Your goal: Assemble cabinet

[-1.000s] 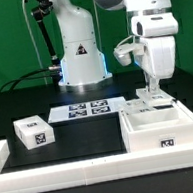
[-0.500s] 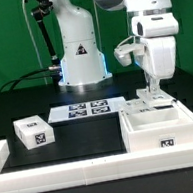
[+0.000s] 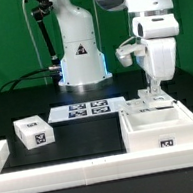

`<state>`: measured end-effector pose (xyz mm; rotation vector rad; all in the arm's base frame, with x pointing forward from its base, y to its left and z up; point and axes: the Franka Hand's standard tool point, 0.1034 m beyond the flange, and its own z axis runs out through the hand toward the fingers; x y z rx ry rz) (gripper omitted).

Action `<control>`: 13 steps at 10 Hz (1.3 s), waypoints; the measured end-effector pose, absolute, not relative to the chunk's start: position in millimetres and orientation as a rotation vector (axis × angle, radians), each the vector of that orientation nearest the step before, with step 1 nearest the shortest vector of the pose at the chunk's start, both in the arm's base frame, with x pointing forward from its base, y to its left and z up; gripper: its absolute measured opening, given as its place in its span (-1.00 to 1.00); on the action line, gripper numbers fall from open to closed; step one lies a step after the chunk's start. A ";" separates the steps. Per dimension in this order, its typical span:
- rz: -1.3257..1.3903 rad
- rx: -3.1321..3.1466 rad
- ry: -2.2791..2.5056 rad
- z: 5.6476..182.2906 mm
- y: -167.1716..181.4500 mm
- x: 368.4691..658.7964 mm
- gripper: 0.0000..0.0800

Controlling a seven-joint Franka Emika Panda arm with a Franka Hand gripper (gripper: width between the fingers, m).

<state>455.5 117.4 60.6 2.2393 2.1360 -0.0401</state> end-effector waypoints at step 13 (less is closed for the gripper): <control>-0.054 2.230 2.142 62.1 119.1 458.1 -0.83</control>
Offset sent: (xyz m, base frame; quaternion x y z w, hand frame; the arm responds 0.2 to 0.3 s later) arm 0.0071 0.0053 0.0000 -0.0108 -0.0016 0.0005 0.9999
